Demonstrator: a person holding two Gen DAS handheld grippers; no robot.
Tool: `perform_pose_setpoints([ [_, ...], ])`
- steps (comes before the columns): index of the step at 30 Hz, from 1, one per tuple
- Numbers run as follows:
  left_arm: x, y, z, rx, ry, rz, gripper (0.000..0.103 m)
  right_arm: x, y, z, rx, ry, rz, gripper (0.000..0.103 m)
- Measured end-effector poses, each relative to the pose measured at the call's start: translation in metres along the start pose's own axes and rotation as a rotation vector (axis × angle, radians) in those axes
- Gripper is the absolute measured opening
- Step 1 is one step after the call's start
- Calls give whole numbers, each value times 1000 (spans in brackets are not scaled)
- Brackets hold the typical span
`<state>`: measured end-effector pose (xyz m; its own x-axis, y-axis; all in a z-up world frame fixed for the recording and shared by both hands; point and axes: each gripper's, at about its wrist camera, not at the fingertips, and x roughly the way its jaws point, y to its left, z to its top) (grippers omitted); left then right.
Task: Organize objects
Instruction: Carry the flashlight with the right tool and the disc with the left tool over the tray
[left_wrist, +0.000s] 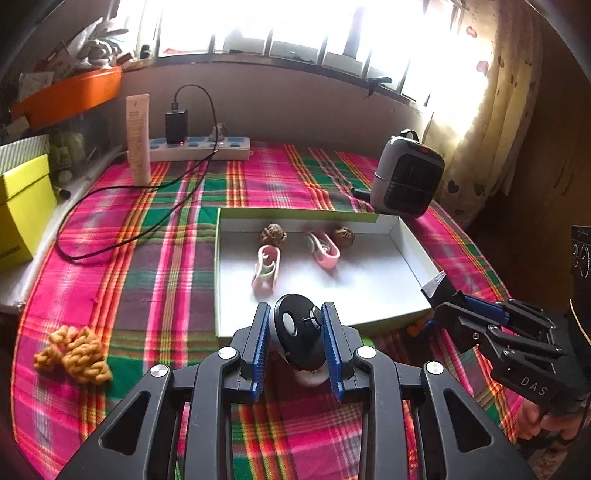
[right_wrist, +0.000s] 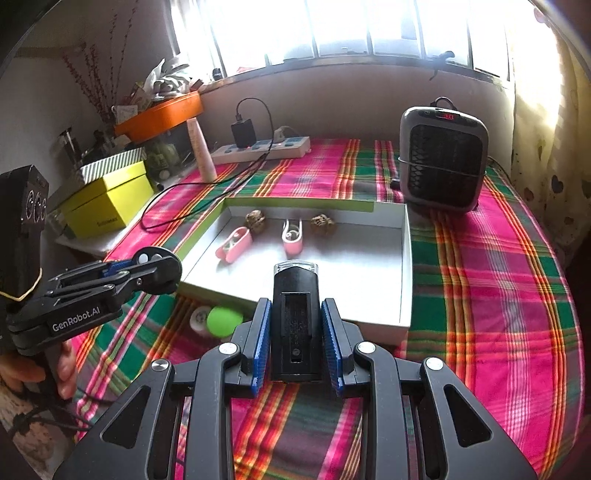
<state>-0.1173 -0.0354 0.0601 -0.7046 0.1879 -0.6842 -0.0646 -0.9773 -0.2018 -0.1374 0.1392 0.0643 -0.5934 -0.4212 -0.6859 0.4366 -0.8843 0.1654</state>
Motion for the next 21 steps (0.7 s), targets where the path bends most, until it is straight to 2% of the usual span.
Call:
perform_pose_setpoints([
  [5, 10, -3, 11, 4, -2, -11, 25, 8, -9, 8, 14, 5, -20, 28],
  [9, 26, -3, 19, -10, 31, -35, 25, 14, -16, 16, 23, 5, -34, 28],
  [21, 57, -7, 36, -4, 57, -39, 25, 42, -35, 34, 60, 30, -59, 28],
])
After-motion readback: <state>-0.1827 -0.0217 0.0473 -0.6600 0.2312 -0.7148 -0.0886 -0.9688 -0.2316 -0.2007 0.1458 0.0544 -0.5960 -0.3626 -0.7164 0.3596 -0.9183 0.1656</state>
